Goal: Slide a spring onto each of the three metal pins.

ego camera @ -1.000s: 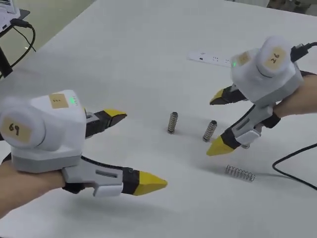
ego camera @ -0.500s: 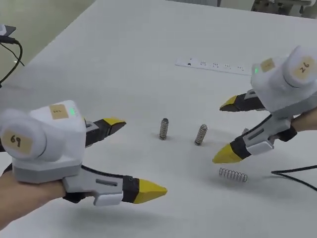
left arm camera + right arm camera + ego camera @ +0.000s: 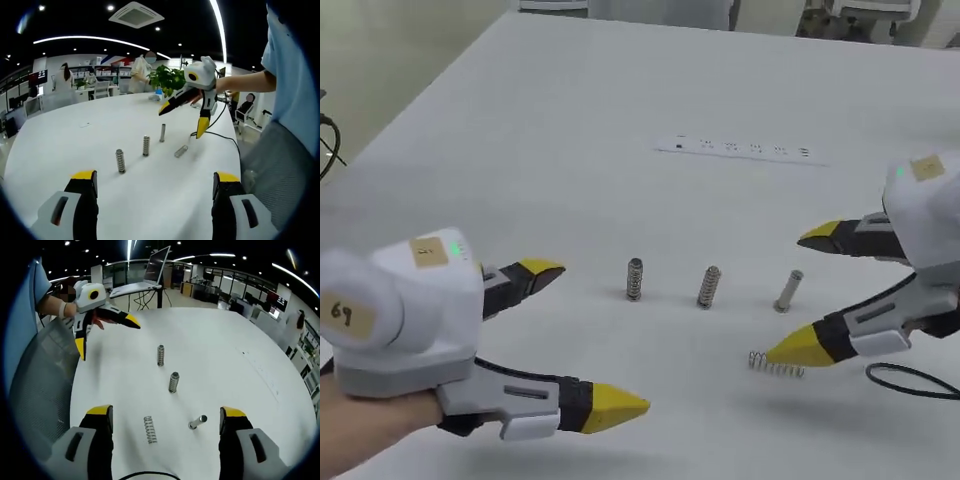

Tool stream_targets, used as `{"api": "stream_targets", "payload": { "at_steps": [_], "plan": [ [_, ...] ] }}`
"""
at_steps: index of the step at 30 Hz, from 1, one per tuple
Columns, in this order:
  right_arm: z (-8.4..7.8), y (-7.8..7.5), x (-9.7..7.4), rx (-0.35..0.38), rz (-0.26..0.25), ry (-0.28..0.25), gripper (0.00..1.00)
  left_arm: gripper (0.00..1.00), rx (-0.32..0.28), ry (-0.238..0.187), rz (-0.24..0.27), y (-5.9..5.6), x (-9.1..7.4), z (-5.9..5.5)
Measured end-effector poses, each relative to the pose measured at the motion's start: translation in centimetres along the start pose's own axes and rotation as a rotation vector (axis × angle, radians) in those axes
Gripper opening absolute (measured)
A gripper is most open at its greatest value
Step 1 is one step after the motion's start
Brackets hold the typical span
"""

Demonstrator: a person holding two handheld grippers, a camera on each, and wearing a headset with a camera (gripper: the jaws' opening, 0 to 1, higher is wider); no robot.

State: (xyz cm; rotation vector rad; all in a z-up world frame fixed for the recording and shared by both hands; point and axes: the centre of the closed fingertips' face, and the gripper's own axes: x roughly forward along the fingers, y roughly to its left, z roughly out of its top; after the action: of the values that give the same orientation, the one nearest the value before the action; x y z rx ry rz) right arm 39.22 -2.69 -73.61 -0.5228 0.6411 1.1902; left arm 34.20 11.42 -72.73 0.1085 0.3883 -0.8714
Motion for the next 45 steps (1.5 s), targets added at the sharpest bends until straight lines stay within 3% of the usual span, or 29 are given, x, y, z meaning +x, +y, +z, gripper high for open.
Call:
{"api": "stream_targets", "payload": {
  "at_steps": [13,28,45],
  "plan": [
    [-2.4,0.9,-2.9,0.137,-0.089,-0.057,0.88,0.93,0.019,-0.002,-0.020,-0.3,0.2,0.5],
    [-3.7,1.7,-6.2,0.213,-0.181,-0.102,0.88,0.92,0.039,0.005,-0.070,-1.3,1.2,0.9],
    [-5.1,2.5,-7.9,0.267,-0.214,-0.120,0.87,0.87,0.069,0.023,-0.152,-3.1,3.9,1.2]
  ]
}}
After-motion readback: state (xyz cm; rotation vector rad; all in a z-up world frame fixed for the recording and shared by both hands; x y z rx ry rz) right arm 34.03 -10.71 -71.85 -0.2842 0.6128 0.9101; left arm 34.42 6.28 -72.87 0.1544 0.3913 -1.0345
